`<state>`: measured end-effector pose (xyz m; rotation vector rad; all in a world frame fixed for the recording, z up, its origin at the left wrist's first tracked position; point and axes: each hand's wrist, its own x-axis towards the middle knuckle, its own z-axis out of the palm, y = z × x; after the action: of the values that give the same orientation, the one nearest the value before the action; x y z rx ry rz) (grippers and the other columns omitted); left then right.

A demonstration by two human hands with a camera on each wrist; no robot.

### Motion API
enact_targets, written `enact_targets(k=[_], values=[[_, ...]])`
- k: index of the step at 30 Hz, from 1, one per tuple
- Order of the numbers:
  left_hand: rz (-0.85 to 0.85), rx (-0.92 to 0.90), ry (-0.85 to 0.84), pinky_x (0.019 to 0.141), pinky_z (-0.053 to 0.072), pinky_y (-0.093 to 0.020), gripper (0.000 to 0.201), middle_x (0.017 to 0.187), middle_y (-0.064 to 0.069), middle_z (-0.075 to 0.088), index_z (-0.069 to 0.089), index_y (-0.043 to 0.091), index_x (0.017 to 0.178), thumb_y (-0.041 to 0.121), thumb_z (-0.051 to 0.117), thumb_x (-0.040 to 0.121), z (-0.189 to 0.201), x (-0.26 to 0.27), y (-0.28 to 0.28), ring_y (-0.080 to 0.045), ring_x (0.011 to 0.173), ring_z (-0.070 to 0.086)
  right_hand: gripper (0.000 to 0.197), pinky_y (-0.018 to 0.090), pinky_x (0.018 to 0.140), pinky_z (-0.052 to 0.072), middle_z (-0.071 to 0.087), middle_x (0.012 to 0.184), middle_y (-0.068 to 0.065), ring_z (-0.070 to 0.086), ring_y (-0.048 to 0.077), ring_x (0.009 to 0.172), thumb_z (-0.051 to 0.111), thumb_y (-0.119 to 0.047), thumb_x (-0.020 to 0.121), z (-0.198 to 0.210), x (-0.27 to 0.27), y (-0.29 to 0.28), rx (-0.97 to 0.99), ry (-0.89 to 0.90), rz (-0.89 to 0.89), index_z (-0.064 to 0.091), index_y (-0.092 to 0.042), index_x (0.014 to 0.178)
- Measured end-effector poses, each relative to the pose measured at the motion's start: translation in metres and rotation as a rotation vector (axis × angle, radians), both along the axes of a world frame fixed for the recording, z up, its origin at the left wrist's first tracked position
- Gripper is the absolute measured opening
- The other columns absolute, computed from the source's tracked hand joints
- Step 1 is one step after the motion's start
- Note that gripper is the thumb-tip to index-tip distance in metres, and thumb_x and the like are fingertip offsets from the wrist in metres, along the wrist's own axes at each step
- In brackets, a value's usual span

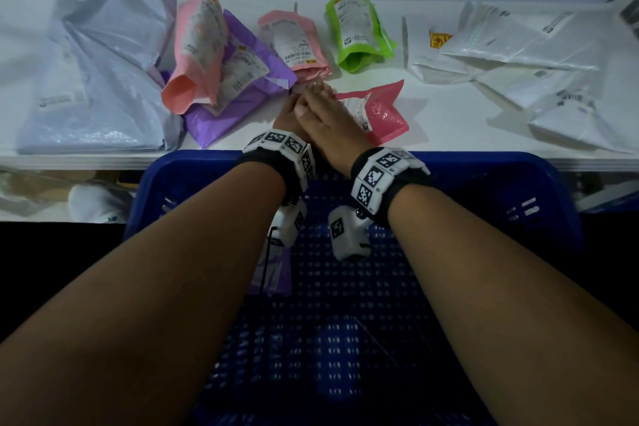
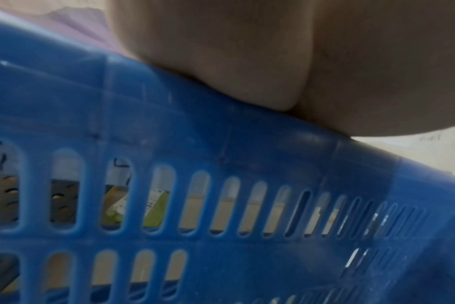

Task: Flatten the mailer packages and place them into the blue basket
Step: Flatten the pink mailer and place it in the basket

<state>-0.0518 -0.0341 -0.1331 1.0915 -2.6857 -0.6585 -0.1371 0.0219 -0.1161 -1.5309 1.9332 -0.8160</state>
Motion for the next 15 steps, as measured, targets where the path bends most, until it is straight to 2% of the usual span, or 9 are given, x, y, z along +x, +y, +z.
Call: enact_targets(k=[3, 6, 8, 11, 13, 15], values=[[-0.042, -0.196, -0.355, 0.125, 0.003, -0.044, 0.072, 0.165, -0.017, 0.002, 0.002, 0.002, 0.157, 0.036, 0.038, 0.104, 0.003, -0.011, -0.003, -0.03, 0.153, 0.0, 0.062, 0.037, 0.125, 0.003, 0.009, 0.167, 0.005, 0.005, 0.017, 0.154, 0.025, -0.048, 0.106, 0.003, -0.008, 0.003, 0.063, 0.0, -0.023, 0.021, -0.014, 0.158], [-0.147, -0.268, -0.477, 0.124, -0.001, -0.048, 0.082, 0.166, -0.014, -0.006, -0.005, 0.01, 0.158, 0.054, 0.033, 0.1, 0.008, -0.011, -0.004, -0.03, 0.153, -0.008, 0.06, 0.029, 0.123, -0.001, 0.005, 0.167, 0.001, 0.002, 0.012, 0.153, 0.02, -0.045, 0.108, 0.006, -0.012, 0.006, 0.097, 0.023, -0.023, 0.013, -0.015, 0.159], [-0.14, -0.287, -0.481, 0.124, 0.0, -0.048, 0.082, 0.166, -0.015, -0.006, -0.006, 0.011, 0.158, 0.055, 0.032, 0.1, 0.004, -0.007, -0.004, -0.03, 0.153, -0.007, 0.061, 0.03, 0.124, -0.001, 0.005, 0.167, 0.0, 0.002, 0.01, 0.153, 0.016, -0.047, 0.107, 0.003, -0.017, 0.006, 0.123, 0.083, 0.006, 0.011, -0.017, 0.16], [-0.122, -0.308, -0.413, 0.124, 0.003, -0.048, 0.071, 0.166, -0.015, -0.003, -0.003, 0.009, 0.158, 0.045, 0.026, 0.104, -0.002, -0.011, -0.003, -0.029, 0.154, -0.003, 0.062, 0.032, 0.124, -0.004, 0.005, 0.167, -0.004, 0.0, 0.008, 0.153, 0.011, -0.05, 0.106, -0.001, -0.026, 0.013, 0.179, 0.266, -0.006, 0.008, -0.02, 0.16], [-0.092, -0.285, -0.371, 0.124, 0.004, -0.048, 0.064, 0.166, -0.014, 0.0, 0.0, 0.009, 0.158, 0.04, 0.015, 0.104, -0.005, -0.013, -0.005, -0.028, 0.154, 0.0, 0.062, 0.034, 0.124, -0.006, 0.004, 0.167, -0.004, -0.003, 0.009, 0.153, 0.009, -0.05, 0.105, -0.003, -0.035, 0.019, 0.196, 0.406, -0.021, 0.009, -0.02, 0.16], [-0.04, -0.236, -0.326, 0.124, 0.005, -0.046, 0.07, 0.166, -0.013, 0.007, 0.006, 0.007, 0.158, 0.04, 0.001, 0.097, -0.004, -0.014, -0.004, -0.026, 0.154, 0.005, 0.061, 0.038, 0.124, -0.006, 0.004, 0.167, -0.003, -0.003, 0.01, 0.153, 0.009, -0.048, 0.105, -0.007, -0.045, 0.024, 0.199, 0.527, -0.038, 0.011, -0.021, 0.16]])
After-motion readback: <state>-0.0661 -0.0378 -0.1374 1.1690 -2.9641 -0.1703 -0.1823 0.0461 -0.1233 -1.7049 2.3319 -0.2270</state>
